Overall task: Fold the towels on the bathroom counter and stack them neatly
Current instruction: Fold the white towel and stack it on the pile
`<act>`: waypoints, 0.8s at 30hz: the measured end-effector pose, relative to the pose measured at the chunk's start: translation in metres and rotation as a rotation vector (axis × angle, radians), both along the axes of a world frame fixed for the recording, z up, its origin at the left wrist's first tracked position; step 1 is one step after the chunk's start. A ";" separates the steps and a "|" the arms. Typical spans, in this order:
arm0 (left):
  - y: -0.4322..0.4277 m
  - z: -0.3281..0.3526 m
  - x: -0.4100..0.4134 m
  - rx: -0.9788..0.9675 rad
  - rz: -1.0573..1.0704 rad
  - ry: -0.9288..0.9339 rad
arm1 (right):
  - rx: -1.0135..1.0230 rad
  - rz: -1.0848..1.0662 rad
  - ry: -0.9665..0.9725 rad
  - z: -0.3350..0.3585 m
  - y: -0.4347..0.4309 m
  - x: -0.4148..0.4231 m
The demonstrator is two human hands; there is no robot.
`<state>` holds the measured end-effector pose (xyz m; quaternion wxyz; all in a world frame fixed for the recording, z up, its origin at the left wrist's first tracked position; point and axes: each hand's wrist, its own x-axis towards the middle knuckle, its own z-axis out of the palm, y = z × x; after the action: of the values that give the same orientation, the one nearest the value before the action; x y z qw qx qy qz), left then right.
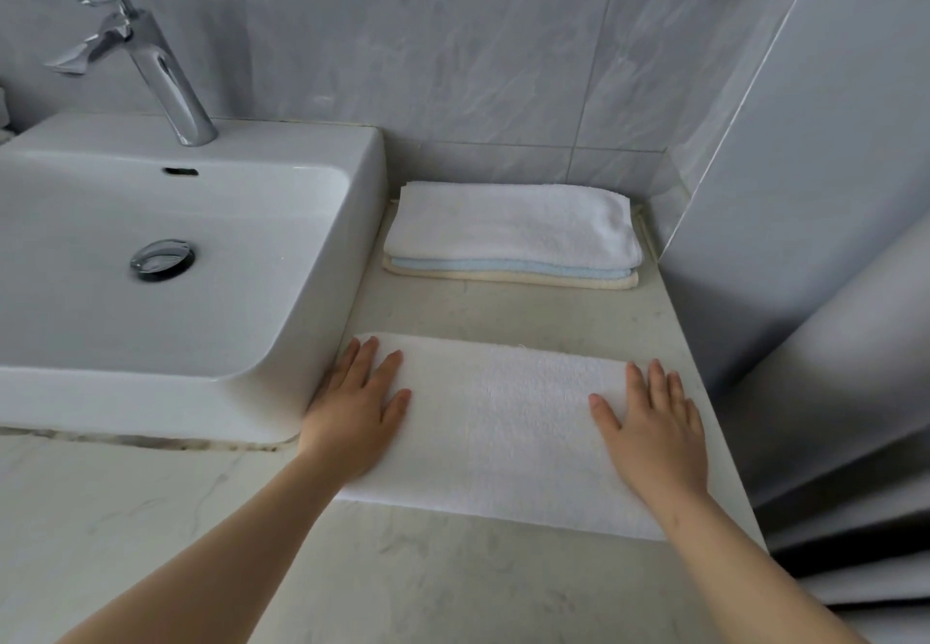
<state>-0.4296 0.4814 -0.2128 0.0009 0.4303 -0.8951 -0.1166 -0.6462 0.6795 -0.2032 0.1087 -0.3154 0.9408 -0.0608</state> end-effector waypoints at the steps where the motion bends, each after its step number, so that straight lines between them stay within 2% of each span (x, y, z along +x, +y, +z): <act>1: 0.003 0.002 0.000 -0.021 0.011 -0.007 | 0.007 -0.006 0.015 0.002 0.002 0.005; 8: 0.036 0.002 -0.003 -0.019 -0.058 -0.081 | 0.021 0.129 0.039 -0.009 0.013 0.041; 13: 0.028 -0.004 0.002 -0.043 -0.044 -0.070 | -0.168 0.119 0.175 -0.017 0.015 0.033; 16: 0.026 -0.004 0.000 -0.053 -0.049 -0.059 | -0.188 0.111 0.186 -0.020 0.013 0.030; 19: 0.027 -0.004 0.001 -0.049 -0.008 -0.021 | -0.156 0.056 0.203 -0.019 0.014 0.030; 24: 0.033 0.000 0.004 -0.020 0.138 0.023 | 0.009 -0.117 0.142 -0.015 0.025 0.023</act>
<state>-0.4254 0.5144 -0.2128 0.0233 0.4896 -0.8644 -0.1123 -0.6233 0.7046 -0.2182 0.0395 -0.2627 0.9632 -0.0403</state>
